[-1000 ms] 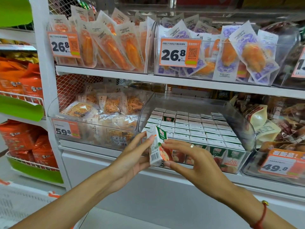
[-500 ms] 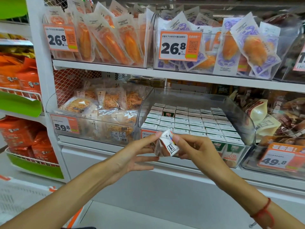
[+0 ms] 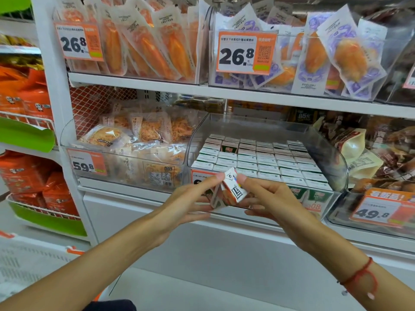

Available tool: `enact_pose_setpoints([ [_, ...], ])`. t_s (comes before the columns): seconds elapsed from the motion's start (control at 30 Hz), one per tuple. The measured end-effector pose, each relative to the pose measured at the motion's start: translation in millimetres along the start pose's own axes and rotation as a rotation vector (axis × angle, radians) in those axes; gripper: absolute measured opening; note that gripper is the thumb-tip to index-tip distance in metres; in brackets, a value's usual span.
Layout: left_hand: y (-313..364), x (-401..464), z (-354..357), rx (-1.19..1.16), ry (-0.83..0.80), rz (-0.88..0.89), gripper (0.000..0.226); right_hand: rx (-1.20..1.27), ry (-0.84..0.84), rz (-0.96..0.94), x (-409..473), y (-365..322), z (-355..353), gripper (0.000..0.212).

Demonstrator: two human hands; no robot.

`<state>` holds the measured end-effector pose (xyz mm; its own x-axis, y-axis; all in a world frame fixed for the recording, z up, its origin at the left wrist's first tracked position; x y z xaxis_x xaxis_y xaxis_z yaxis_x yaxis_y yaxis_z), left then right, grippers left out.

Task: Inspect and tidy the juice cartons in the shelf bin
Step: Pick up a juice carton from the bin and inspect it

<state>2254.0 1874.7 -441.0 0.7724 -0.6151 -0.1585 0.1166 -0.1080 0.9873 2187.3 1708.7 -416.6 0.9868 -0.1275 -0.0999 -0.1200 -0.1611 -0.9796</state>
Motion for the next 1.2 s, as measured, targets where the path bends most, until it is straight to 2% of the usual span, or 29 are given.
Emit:
enact_pose_setpoints([
  [0.13,15,-1,-4,0.033,0.18,0.318,0.086,0.184,-0.176,0.178,-2,4,9,0.072],
  [0.17,18,-3,-4,0.081,0.179,0.389,0.086,0.237,-0.223,0.192,-3,4,11,0.072],
  [0.3,17,-8,-1,0.283,0.103,0.538,0.089,0.279,-0.272,0.09,-3,0,10,0.045],
  [0.4,12,-7,1,0.32,0.117,0.528,0.09,0.226,-0.217,0.006,-1,-1,3,0.04],
  [0.47,12,-6,1,0.294,0.142,0.521,0.083,0.211,-0.172,-0.049,0,-1,-1,0.045],
  [0.57,11,-1,-1,0.112,0.121,0.442,0.066,0.188,-0.094,-0.119,-1,-3,-5,0.048],
  [0.63,9,2,-2,-0.062,0.056,0.355,0.052,0.088,-0.042,-0.16,-1,-5,-6,0.047],
  [0.7,7,4,-2,-0.108,0.001,0.294,0.045,-0.024,-0.006,-0.201,0,-6,-7,0.038],
  [0.8,4,5,-4,-0.05,-0.018,0.257,0.048,-0.101,-0.003,-0.272,1,-6,-7,0.036],
  [0.97,9,4,-4,-0.063,0.036,0.291,0.051,-0.035,0.007,-0.338,12,-4,-13,0.042],
  [1.07,23,4,-4,0.051,0.188,0.396,0.047,-0.282,0.164,-0.382,29,-1,-33,0.036],
  [1.13,35,10,-8,0.126,0.308,0.476,0.033,-0.644,0.311,-0.354,40,5,-56,0.035],
  [1.2,45,23,-11,0.208,0.387,0.525,0.033,-1.028,0.369,-0.294,49,14,-70,0.042],
])
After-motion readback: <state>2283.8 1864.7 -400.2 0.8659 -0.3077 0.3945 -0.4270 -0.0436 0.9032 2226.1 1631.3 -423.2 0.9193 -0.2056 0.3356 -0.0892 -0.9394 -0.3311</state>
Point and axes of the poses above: each hand's wrist, its own x-axis towards the middle knuckle, its own z-axis out of the palm, y = z × x, the point moved 4 cm from there along x, towards the middle knuckle, and after that the axes turned 5 degrees about -y, right-handed, at the moved point
